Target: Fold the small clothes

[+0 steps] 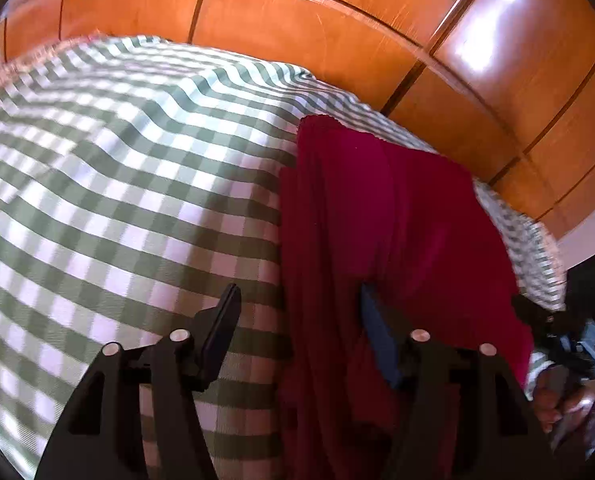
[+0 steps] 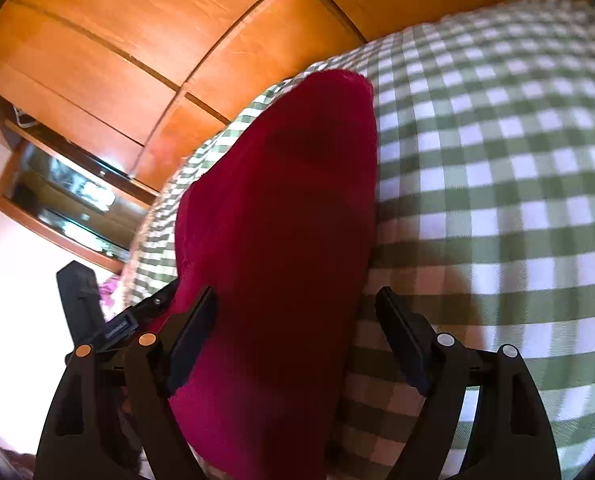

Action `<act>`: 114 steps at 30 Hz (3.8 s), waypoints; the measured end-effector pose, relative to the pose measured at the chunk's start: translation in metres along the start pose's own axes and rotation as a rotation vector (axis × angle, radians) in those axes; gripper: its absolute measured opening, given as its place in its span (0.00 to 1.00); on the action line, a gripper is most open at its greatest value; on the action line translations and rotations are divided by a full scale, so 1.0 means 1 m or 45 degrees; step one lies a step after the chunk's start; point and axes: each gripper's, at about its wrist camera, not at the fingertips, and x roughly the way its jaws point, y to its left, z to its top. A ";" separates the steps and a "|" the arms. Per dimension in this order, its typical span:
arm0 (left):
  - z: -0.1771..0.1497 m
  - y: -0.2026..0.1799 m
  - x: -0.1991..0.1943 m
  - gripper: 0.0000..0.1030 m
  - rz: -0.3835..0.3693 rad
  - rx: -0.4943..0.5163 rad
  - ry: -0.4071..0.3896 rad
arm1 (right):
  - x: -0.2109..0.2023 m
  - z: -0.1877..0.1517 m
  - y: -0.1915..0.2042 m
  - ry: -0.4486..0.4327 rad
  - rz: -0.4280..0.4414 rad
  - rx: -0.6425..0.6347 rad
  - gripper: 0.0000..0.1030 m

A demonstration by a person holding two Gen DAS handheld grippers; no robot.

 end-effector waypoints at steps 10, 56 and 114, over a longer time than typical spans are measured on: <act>-0.002 0.022 0.013 0.32 -0.245 -0.054 0.019 | 0.034 0.002 0.018 0.076 0.106 -0.079 0.80; -0.044 -0.350 0.135 0.21 -0.107 0.839 0.066 | -0.266 -0.038 -0.106 -0.680 -0.847 0.069 0.53; -0.098 -0.271 0.001 0.95 0.079 0.573 -0.237 | -0.220 -0.131 -0.011 -0.805 -1.346 0.131 0.96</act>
